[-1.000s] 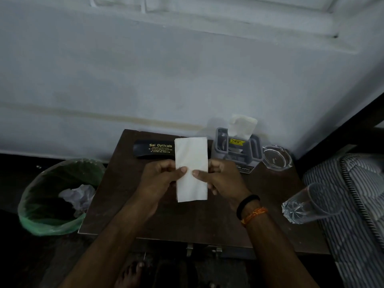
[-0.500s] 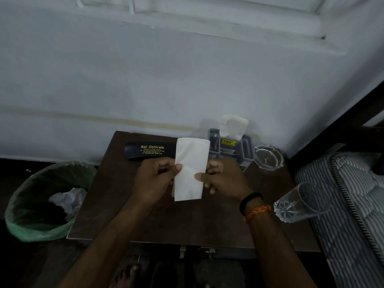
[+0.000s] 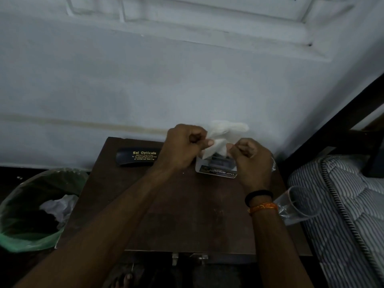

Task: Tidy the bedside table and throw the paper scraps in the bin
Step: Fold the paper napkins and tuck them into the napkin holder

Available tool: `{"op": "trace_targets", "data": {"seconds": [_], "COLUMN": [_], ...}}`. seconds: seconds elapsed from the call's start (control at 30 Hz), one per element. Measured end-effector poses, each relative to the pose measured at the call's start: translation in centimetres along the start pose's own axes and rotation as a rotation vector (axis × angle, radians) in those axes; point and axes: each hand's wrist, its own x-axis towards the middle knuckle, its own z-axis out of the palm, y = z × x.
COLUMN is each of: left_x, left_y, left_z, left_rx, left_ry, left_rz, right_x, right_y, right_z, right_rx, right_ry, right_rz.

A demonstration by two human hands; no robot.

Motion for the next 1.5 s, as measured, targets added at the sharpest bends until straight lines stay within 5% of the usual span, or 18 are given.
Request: {"op": "trace_targets", "data": {"seconds": [0.23, 1.5], "left_x": [3.2, 4.3], "left_y": [0.1, -2.5], "left_z": [2.6, 5.9], "left_rx": [0.038, 0.481], "left_ry": [-0.065, -0.1], "left_rz": [0.024, 0.047], "right_x": [1.0, 1.0], "right_y": [1.2, 3.3], "right_z": [-1.0, 0.6], "right_rx": [0.047, -0.048], "right_ry": [0.123, 0.059], "right_rz": [0.053, 0.169]}}
